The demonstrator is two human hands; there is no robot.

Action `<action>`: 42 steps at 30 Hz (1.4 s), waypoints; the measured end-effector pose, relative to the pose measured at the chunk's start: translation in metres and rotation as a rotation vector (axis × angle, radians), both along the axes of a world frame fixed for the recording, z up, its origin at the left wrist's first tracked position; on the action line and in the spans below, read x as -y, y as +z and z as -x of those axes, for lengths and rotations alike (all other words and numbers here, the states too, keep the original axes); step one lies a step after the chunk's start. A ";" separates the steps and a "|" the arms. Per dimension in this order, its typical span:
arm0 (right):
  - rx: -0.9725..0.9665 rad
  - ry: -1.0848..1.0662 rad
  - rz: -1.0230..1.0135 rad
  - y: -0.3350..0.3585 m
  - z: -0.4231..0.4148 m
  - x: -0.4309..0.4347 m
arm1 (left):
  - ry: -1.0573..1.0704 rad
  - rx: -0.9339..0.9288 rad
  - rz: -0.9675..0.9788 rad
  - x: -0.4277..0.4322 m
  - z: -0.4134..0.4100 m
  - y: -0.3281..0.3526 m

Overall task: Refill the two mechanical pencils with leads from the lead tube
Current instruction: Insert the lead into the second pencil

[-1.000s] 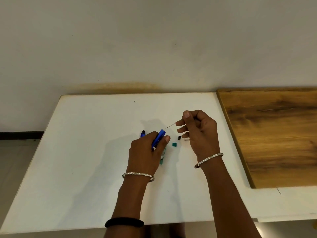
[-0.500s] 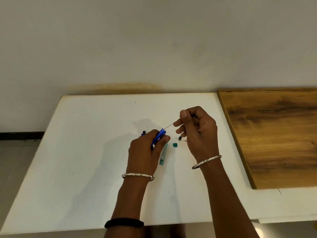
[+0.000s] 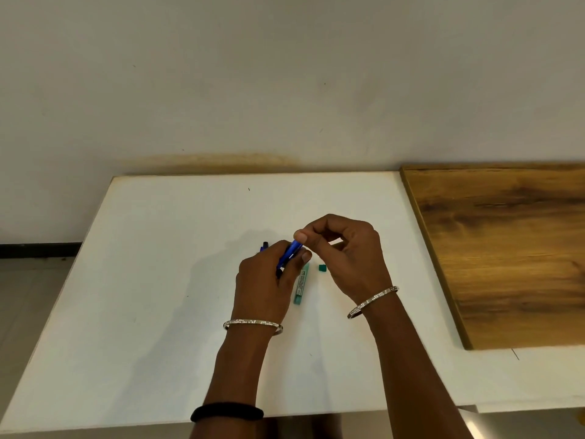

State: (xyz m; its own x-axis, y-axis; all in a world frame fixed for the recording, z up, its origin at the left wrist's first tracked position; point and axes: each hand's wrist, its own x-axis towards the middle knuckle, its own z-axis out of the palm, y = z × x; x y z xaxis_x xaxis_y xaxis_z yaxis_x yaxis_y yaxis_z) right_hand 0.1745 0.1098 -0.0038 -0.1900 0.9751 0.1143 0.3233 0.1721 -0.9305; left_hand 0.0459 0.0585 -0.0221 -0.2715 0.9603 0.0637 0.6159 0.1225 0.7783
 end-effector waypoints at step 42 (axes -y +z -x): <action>-0.352 -0.177 0.222 0.001 -0.021 -0.007 | 0.018 0.183 0.026 0.002 -0.004 0.003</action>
State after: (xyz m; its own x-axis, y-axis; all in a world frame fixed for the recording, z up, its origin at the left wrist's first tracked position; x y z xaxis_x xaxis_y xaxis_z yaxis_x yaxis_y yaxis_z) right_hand 0.1952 0.1163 -0.0027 -0.0048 0.9973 -0.0734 -0.0134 -0.0734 -0.9972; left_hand 0.0502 0.0569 -0.0192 -0.2936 0.9558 -0.0130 0.4617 0.1537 0.8736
